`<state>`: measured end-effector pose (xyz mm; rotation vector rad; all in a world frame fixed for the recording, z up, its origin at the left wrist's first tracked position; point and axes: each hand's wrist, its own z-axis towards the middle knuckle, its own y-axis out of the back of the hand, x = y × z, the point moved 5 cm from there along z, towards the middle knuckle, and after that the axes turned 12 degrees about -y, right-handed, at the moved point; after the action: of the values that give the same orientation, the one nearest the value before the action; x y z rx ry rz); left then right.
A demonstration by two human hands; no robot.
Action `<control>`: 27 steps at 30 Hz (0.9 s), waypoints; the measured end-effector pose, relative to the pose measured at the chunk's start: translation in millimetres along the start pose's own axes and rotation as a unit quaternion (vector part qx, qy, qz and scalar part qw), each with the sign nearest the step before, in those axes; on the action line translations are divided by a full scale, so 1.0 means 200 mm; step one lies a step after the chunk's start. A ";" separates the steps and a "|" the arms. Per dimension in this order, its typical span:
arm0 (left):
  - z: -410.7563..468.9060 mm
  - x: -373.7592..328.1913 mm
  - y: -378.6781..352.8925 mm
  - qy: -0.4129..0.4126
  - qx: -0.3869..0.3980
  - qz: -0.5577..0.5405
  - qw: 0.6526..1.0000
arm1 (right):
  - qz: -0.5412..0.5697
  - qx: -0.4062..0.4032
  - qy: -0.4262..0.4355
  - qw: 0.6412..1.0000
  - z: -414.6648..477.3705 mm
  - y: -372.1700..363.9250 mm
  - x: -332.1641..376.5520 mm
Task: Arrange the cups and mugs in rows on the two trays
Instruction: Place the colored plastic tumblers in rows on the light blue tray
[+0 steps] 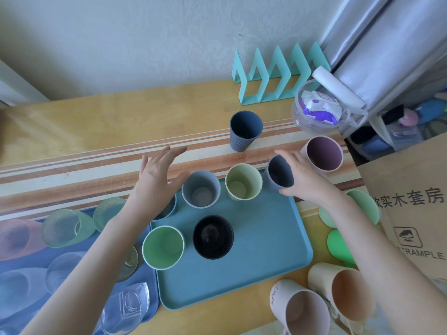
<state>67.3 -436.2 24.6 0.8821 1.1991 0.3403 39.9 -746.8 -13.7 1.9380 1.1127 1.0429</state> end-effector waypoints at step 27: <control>0.75 -0.08 -0.57 0.003 0.156 -0.017 0.988 | 0.163 -0.122 -0.193 0.960 -0.10 0.37 -0.44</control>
<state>173.8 -580.9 -35.7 1.1289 1.2917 0.1286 21.4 -854.0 29.0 2.0441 0.4389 0.8643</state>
